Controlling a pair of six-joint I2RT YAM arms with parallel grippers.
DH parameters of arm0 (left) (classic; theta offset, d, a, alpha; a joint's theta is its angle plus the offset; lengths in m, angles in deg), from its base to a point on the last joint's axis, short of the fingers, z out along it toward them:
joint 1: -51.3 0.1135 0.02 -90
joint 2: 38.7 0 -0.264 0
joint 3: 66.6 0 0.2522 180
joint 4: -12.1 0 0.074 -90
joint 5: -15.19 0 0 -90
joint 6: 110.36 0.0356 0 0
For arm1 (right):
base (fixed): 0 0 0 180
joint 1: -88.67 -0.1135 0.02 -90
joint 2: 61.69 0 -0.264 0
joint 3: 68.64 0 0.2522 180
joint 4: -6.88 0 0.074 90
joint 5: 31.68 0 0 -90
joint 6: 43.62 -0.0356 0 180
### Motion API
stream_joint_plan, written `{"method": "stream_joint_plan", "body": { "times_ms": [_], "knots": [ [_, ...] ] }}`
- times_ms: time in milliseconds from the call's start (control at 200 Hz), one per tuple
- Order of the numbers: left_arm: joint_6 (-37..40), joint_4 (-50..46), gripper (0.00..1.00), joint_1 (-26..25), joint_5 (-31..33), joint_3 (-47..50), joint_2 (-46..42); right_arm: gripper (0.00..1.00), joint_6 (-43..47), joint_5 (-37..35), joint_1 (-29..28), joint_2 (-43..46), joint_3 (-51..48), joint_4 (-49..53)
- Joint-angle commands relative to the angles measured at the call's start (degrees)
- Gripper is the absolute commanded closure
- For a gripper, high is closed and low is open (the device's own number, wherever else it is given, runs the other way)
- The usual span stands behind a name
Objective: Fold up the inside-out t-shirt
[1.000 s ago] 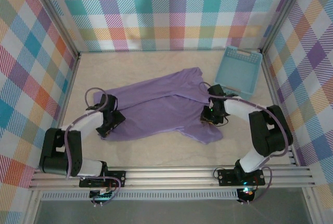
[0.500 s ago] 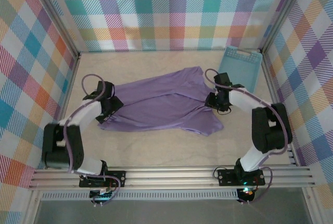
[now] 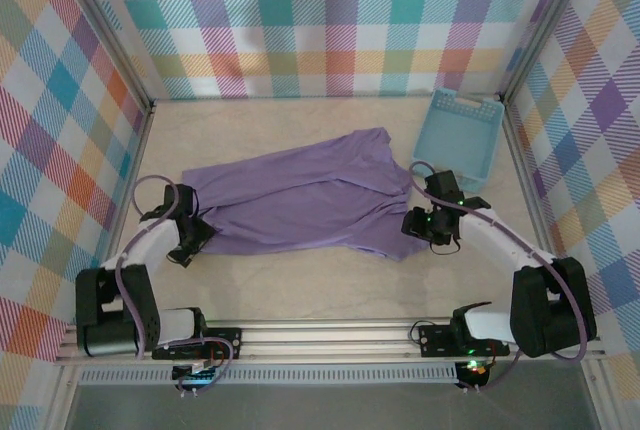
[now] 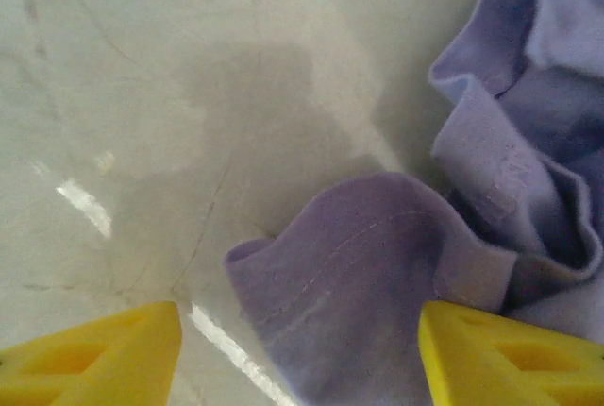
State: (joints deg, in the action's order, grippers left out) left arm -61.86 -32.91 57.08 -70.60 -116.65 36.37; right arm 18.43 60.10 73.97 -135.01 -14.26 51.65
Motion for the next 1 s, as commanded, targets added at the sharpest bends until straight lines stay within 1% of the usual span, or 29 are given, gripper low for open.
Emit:
{"method": "stream_joint_plan", "body": {
  "times_ms": [0, 105, 195, 380, 520, 590, 735, 865, 995],
  "knots": [
    [1.53, 3.39, 0.37, 1.1, -2.37, -1.32, 3.09, 0.51, -0.89, 2.08, -0.36, 1.06, -1.15, -0.86],
    [2.27, 5.27, 0.42, 2.12, -1.95, -1.15, 4.54, 0.51, -0.56, 2.53, -0.37, 0.67, -1.42, -1.08],
    [2.44, 4.94, 0.47, 2.26, -1.48, -1.15, 4.55, 0.51, -0.29, 2.37, -0.33, 0.32, -1.42, -0.64],
    [2.12, 3.41, 0.65, 2.26, -0.5, 0.12, 0.99, 0.53, -1.47, -0.16, -0.28, 0.72, -1.4, 1.92],
    [1.52, 1.62, 0.79, 1.74, 0.05, 1.3, -3.43, 0.54, -3.63, -1.88, -0.41, 1.49, -1.33, 4.96],
    [1.2, 0.28, 0.86, 1.12, 0.91, 1.81, -6.0, 0.54, -4.71, -4.1, -0.46, 2.5, -1.89, 6.6],
    [1.06, -2.01, 0.9, -0.27, 2.63, 2.1, -10.79, 0.53, -5.19, -7.42, -0.51, 2.32, -2.22, 6.71],
    [1.11, -2.59, 0.92, -1.26, 3.09, 1.6, -11.84, 0.52, -4.58, -7.36, 0.17, -2.26, -0.56, 4.82],
    [1.32, -2.59, 0.96, -1.91, 2.7, 1.1, -11.61, 0.53, -4.49, -6.29, 0.64, -6.11, 0.36, 3.2]
  ]
}}
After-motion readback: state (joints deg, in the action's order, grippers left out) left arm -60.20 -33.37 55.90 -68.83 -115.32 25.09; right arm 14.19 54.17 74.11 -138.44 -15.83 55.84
